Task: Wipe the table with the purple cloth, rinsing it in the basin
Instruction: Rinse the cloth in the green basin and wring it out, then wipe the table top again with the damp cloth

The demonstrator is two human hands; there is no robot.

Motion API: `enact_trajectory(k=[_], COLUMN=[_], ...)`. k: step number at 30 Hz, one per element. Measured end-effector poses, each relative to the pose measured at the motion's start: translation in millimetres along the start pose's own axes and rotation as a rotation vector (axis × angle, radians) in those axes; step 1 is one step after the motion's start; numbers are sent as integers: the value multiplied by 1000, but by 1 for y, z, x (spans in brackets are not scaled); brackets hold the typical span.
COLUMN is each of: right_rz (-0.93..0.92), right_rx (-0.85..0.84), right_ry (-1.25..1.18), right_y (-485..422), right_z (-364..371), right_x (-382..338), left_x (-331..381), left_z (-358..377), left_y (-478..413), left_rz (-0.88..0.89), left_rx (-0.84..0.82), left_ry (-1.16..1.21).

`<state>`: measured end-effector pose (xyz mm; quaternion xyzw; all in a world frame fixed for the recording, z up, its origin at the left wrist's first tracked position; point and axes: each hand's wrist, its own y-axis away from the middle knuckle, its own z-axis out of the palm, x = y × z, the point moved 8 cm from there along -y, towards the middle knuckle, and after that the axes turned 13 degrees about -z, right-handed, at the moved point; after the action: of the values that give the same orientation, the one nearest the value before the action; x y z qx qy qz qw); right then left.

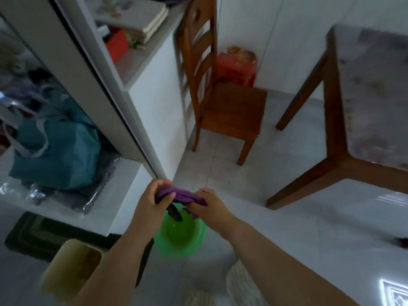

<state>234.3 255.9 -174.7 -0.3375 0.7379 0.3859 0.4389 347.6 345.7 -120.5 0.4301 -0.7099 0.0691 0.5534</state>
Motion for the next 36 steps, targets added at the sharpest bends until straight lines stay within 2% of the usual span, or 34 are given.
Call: enact_trajectory(k=[4,9,12,16,21,24,28,29,31,33,36], right_rz=[-95,-35,-40,-13,38,-103,-285,-268,-104,60,9], right_rx=[188,475,704,841,742,810,838,787,574,384,366], right_ry=[112,77,81,168,520,653,735,734,692,663,656], right_y=[51,134,181,228,241,236,223,216,194,172,135], right_z=[-128,-290,-389,-504,-609,-654,-677,-677,-669,-649,-617], right_x=[-37,-21,2,41,88,89,72,75,99,133,158], left_x=[98,211,267,330,385,416,441,439,421,385,324], left_z=[79,215,304,411,501,523,536,542,554,571,579], left_y=[7,30,37,32,7,-3,-14,-18,-33,-50,-78], left_rz=[184,400,526,632,721,799,952,962,995,1003,836], left_rx=[-221,-514,-540,-489,-381,-279,-128,-146,-215,-357,-533], left_ry=[-85,-236,-368,-468,-596,-579,-598,-640,-769,-978,-1271])
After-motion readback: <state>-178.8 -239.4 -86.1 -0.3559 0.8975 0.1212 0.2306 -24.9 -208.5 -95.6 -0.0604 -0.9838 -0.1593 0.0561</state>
